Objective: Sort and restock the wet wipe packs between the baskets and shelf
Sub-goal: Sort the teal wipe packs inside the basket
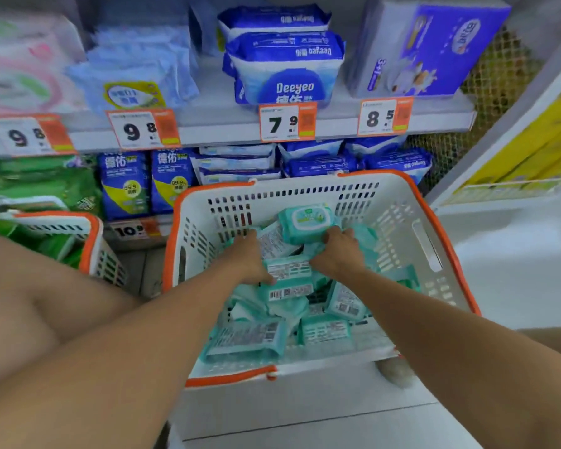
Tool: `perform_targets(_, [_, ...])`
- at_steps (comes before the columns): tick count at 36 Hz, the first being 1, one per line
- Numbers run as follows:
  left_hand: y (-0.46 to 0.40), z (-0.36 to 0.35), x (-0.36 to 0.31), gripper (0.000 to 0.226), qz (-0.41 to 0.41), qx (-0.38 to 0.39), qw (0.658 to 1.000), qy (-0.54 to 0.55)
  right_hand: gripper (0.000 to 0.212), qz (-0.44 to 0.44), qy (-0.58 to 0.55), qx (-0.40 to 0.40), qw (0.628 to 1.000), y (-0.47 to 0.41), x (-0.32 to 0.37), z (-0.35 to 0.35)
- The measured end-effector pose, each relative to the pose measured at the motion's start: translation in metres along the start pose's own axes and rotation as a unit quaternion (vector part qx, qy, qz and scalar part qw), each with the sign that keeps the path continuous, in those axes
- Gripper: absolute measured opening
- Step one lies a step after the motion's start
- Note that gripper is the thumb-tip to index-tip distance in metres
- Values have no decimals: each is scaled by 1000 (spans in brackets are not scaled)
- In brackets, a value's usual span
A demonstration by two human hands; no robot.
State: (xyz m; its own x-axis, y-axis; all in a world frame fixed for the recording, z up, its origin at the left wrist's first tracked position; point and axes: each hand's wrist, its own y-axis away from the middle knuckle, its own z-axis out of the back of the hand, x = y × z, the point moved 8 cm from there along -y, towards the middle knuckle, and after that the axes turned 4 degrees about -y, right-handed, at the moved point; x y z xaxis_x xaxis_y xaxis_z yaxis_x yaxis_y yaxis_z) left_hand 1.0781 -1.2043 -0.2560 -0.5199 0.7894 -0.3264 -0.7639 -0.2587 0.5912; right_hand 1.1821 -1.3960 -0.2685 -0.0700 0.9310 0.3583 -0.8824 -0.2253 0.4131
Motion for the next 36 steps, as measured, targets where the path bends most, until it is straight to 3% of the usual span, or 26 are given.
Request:
perform_targets(2, [-6,-4,7,136,13,11,998,53,53,-35,-88,-19,995,-5,-7,-2])
perform_targets(4, [-10,-6,11,127,15,21,996,84,41,-113,-272,-46,954,-8,-21,-1])
perform_targets(6, [-10,-5,10,109,20,26,991,129,51,-181,-426,-62,884,-13,-31,0])
perform_targets(8, [-11,-3,9,92,44,35,976,210,70,-189,-494,-57,847,-24,-31,7])
perform_targets(11, [-11,-2,8,88,79,38,942,325,85,-157,-428,-7,890,-37,-18,15])
perform_targets(14, [-14,-4,12,45,110,30,906,407,78,-166,-397,11,903,-41,-21,9])
perform_targets(19, [-12,-11,5,35,118,57,920,369,61,-159,-408,36,898,-38,-22,3])
perform_targets(24, [-8,-6,-5,30,114,25,946,304,68,-100,-268,32,958,-44,-12,19])
perform_targets(28, [-2,20,-11,25,80,-91,973,199,50,-86,-252,38,963,-27,-2,25])
perform_targets(33, [17,51,-20,32,7,-245,961,128,91,-122,-250,46,959,-11,-10,22])
perform_targets(36, [30,70,-28,29,-69,-335,938,54,85,-118,-210,12,970,-5,-16,35])
